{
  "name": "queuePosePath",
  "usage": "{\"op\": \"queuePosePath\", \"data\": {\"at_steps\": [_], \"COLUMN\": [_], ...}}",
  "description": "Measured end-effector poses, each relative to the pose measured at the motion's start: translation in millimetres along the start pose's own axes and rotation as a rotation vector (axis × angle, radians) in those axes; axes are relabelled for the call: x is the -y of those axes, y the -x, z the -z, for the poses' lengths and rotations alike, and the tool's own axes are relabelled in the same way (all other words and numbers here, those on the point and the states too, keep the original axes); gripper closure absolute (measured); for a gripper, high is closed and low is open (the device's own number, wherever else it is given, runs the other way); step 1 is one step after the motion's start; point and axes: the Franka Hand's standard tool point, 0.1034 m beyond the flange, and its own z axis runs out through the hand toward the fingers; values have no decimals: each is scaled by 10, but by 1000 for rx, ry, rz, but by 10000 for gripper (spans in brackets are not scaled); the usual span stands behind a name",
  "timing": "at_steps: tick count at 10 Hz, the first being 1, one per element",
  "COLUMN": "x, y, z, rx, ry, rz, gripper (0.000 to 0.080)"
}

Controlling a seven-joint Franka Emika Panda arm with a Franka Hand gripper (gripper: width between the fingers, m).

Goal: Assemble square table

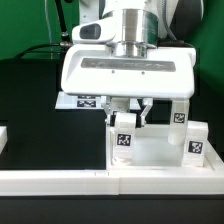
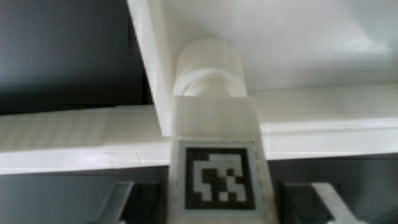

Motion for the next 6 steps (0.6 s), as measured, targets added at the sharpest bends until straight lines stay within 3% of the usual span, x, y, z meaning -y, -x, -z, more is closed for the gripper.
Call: {"op": "queuePosePath", "data": {"at_steps": [4,5,6], "x": [-1,-1,-1], "y": [1,1,1], "z": [-3,-3,-3], "rx": [-1,-1,-1], "ry": [0,0,0], "rz": [0,0,0], "gripper": [509,328,207]}}
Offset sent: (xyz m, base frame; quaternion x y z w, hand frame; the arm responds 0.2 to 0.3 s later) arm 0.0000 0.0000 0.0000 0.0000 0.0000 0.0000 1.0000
